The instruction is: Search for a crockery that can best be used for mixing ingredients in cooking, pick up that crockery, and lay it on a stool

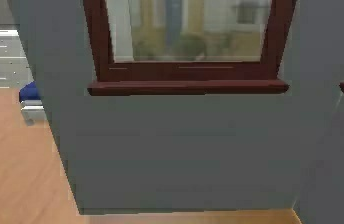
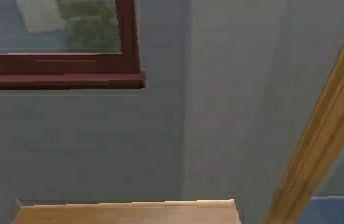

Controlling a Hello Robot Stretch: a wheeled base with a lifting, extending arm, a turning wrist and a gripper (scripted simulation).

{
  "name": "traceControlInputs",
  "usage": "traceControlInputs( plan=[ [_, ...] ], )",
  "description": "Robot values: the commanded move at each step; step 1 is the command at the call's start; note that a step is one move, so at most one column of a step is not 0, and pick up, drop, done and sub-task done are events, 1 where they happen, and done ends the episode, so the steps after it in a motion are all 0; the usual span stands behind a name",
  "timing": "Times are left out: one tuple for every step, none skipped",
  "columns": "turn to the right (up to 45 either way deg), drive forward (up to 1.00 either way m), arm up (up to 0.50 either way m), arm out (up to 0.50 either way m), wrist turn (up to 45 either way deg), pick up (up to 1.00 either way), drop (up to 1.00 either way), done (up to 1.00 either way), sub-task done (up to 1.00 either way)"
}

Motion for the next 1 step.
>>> traceControlInputs(
  plan=[
    [0.0,0.35,0.00,0.00,0.0,0.00,0.00,0.00,0.00]
  ],
)
